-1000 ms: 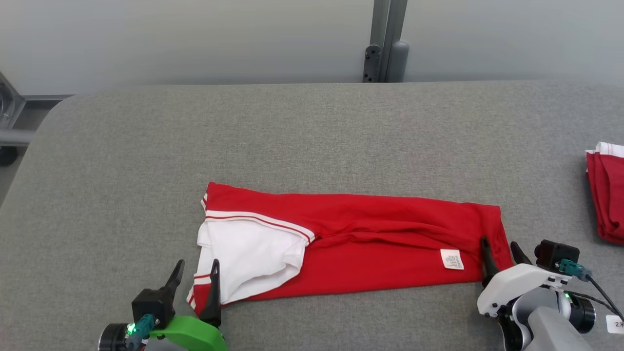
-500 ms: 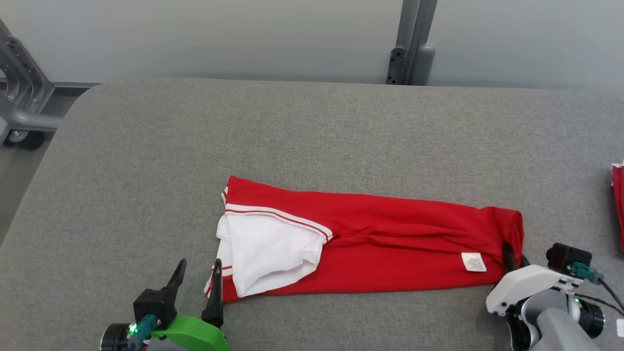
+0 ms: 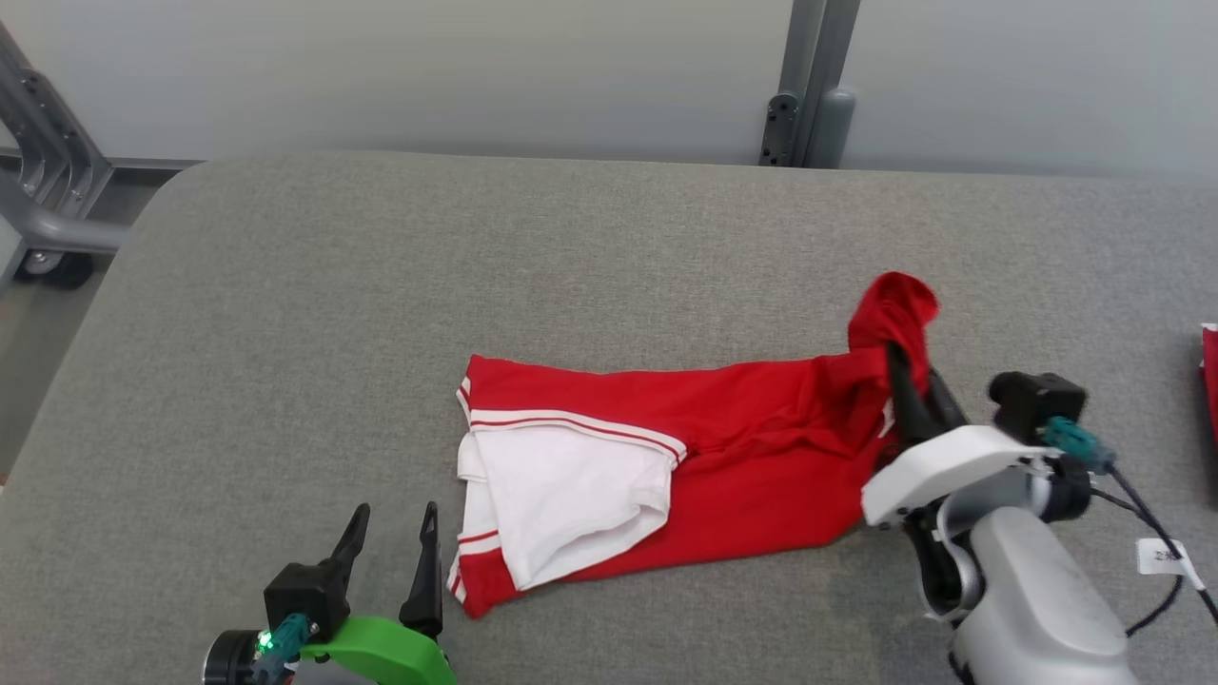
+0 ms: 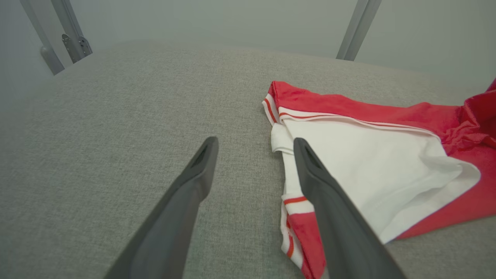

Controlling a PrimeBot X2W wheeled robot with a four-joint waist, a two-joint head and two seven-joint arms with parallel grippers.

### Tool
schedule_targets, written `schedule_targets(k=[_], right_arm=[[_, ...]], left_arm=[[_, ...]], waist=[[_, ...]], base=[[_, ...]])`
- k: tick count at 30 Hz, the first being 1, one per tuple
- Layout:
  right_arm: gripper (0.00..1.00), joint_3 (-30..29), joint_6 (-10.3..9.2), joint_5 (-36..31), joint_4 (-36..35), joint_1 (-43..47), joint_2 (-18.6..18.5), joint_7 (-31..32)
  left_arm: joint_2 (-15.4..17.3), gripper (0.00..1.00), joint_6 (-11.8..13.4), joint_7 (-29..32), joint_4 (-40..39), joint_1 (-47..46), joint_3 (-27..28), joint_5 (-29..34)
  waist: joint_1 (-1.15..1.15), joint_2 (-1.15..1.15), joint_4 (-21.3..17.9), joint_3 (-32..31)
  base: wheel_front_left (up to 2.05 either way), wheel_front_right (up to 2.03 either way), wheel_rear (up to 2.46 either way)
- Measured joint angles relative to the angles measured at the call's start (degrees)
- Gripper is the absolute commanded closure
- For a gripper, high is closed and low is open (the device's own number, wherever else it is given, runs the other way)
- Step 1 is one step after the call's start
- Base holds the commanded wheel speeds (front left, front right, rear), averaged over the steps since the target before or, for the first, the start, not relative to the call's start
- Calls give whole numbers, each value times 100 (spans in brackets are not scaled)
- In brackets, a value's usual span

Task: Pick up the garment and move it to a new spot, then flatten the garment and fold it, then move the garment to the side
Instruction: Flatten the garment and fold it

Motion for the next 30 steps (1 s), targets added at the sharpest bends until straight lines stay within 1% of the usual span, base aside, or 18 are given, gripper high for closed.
schedule_targets(k=[2, 5, 9, 14, 18, 19, 20, 21, 25, 27, 30], right_arm=[[100, 659, 0, 248, -132, -14, 16, 1], [100, 1466, 0, 631, -255, -79, 53, 70], [100, 2285, 0, 1003, -289, -266, 54, 207], [100, 2997, 0, 1378, -27, -567, 57, 236], [100, 3367, 0, 1672, 303, -820, 58, 152], [65, 3442, 0, 1769, 383, -856, 63, 129], [7, 3508, 0, 1835, 460, -881, 62, 108], [0, 3573, 0, 1928, 524, -910, 60, 92], [0, 3606, 0, 2157, 581, -1075, 74, 33], [0, 3289, 1, 1969, 615, -1092, 93, 23], [0, 2532, 0, 1357, 622, -1074, 69, 15]], left_arm=[[-1, 0, 15, -1, 4, -1, -51, -10], [-1, 0, 35, -1, 23, -3, -118, -44], [0, 0, 42, -1, 67, -10, -242, -66], [-1, 0, 35, -1, 144, -34, -442, -91], [-1, 0, 34, -1, 197, -93, -616, -144], [0, 0, 34, -1, 209, -102, -647, -146], [0, 0, 35, -1, 215, -103, -667, -153], [0, 0, 37, -1, 224, -103, -682, -159], [1, 0, 69, -1, 264, -112, -644, -153], [0, 0, 92, -1, 255, -138, -580, -125], [0, 0, 118, -1, 208, -154, -460, -71]], waist=[[0, 0, 73, -4], [0, 0, 222, -10], [0, 0, 491, -11], [0, 0, 874, 1], [0, 0, 1199, 23], [0, 0, 1277, 30], [0, 0, 1337, 36], [0, 0, 1402, 43], [0, 0, 1516, 79], [0, 0, 1479, 86], [0, 0, 1345, 98]], base=[[0, 0, 0], [0, 0, 0], [0, 0, 0], [0, 0, 0], [0, 0, 0], [0, 0, 0], [0, 0, 0], [0, 0, 0], [0, 0, 0], [0, 0, 0], [0, 0, 0]])
